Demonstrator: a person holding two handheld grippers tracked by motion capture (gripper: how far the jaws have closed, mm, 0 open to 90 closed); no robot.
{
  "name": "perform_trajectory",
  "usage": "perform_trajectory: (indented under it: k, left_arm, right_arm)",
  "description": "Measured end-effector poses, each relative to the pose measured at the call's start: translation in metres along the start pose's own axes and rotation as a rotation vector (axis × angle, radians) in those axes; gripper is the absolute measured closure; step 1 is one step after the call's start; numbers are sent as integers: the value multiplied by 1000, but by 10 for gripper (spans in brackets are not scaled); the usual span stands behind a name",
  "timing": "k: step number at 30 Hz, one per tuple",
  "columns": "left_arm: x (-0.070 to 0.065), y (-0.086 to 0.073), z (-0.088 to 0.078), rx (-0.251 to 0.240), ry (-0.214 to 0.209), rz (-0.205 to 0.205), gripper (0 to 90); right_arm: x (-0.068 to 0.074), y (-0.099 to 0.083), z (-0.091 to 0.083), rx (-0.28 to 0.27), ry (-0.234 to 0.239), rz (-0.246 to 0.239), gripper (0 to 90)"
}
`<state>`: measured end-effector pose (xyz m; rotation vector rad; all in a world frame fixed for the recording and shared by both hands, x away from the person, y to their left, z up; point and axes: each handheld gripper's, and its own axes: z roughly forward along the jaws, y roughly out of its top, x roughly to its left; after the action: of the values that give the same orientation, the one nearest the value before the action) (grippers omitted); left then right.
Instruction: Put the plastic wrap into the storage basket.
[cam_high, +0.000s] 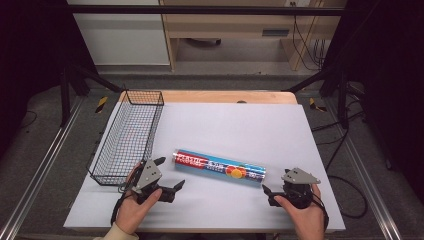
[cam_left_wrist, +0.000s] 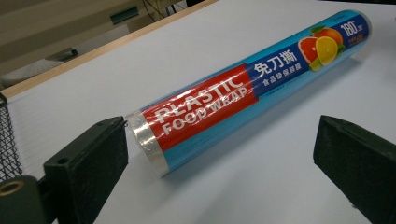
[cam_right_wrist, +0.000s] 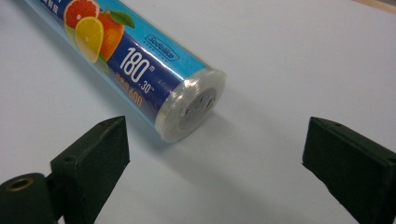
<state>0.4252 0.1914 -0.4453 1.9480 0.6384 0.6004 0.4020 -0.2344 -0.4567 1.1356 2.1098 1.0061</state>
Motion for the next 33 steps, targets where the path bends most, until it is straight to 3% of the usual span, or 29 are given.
perform_trajectory:
  k: [5,10,16,20,21,22,26,29,30,33]
  left_arm:
    - [-1,-1,1,12,-20,-4,30]
    - [-3,-2,1,23,-36,4,30]
    - [-2,-2,-1,23,-52,-7,31]
    - [0,-3,0,31,-60,-11,30]
    - [0,-3,0,31,-60,-11,30]
    - [0,-3,0,41,-66,-11,30]
    - [-1,-4,1,52,-75,-1,29]
    - [-2,-4,2,58,-80,2,29]
    - [-2,-4,4,63,-87,9,29]
    - [-3,-3,4,61,-89,18,30]
  right_arm:
    - [3,4,-3,-33,3,-18,95]
    - [8,27,-7,-80,-8,-61,91]
    - [7,59,-5,-25,59,-133,71]
    - [8,82,1,39,144,-214,67]
    - [8,82,1,39,144,-214,67]
    - [12,92,6,58,157,-266,66]
    - [23,107,26,104,220,-351,69]
    - [27,109,39,127,238,-371,69]
    - [29,110,51,157,266,-378,103]
    - [33,109,65,201,302,-396,99]
